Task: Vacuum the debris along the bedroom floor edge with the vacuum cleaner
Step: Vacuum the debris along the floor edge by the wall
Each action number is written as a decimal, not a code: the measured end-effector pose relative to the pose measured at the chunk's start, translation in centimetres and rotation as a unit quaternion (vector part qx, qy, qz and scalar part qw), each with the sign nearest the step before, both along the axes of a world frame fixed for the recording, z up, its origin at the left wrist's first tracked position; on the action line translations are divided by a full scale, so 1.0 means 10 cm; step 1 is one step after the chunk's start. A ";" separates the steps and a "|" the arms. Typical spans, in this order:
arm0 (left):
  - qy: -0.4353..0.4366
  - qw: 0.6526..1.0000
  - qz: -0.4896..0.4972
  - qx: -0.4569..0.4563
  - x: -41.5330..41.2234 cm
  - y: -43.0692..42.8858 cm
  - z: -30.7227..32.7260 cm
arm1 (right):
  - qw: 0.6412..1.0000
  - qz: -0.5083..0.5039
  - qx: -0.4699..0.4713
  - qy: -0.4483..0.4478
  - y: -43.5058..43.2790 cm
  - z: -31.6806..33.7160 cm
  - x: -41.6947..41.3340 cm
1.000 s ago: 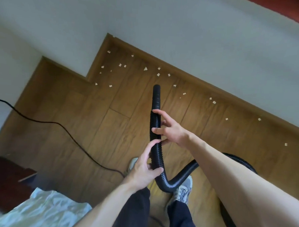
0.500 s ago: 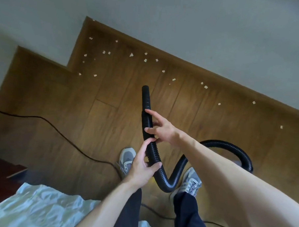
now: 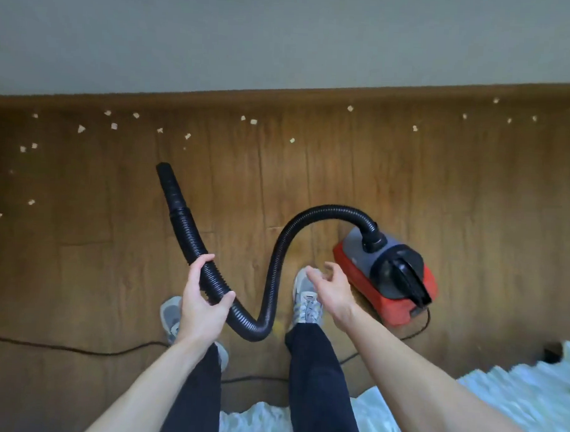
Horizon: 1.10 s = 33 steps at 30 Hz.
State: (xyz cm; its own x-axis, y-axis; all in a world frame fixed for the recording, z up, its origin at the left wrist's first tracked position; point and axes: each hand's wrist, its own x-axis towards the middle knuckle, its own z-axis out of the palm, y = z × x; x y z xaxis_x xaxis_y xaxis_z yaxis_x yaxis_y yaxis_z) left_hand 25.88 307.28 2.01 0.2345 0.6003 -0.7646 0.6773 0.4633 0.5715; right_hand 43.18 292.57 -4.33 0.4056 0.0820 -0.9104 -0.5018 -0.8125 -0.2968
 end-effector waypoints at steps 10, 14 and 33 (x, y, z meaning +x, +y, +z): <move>0.045 0.992 -0.105 0.059 0.73 -0.63 0.00 | 0.967 -0.201 -0.143 -0.065 -1.83 -0.13 0.61; 0.054 0.989 -0.123 0.066 0.99 -0.89 -0.13 | 0.959 -0.250 -0.118 -0.061 -2.10 -0.30 0.78; 0.082 0.981 -0.173 0.009 1.62 -1.78 -0.53 | 0.946 -0.322 -0.047 -0.015 -2.31 -0.95 0.98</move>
